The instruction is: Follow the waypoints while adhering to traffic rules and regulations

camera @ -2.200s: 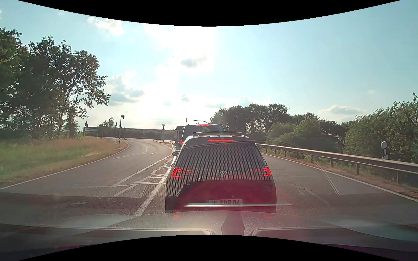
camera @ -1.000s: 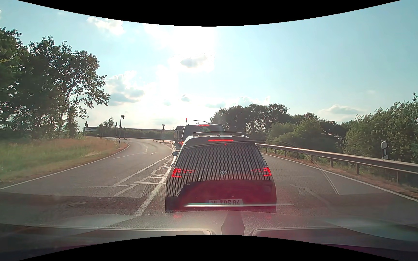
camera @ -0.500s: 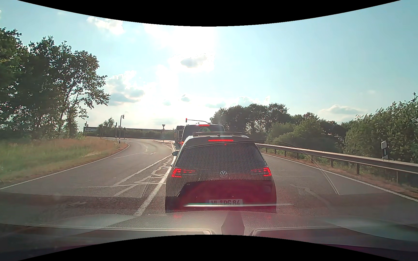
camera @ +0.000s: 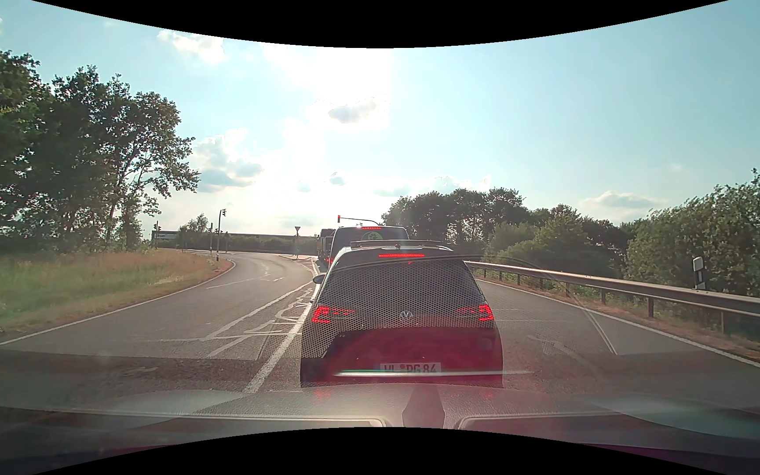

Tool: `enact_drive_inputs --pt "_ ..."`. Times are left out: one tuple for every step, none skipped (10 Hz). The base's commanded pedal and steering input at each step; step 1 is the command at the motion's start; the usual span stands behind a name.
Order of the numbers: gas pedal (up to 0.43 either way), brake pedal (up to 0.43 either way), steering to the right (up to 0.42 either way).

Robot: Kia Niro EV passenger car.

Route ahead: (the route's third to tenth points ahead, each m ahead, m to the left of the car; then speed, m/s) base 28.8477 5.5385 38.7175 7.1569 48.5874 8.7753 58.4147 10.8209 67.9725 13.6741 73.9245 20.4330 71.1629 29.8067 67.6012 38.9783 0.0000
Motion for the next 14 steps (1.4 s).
enact_drive_inputs --pt "0.0 0.256 -0.042" --pt "0.0 0.256 -0.042" --pt "0.0 0.256 -0.043" --pt "0.0 0.256 -0.043" --pt "0.0 0.256 -0.042" --pt "0.0 0.256 -0.043" --pt "0.0 0.256 -0.042" --pt "0.0 0.256 -0.042" --pt "0.0 0.256 -0.043" --pt "0.0 0.256 -0.042" --pt "0.0 0.256 -0.043" --pt "0.0 0.256 -0.042" --pt "0.0 0.256 -0.042" --pt "0.0 0.256 -0.042"
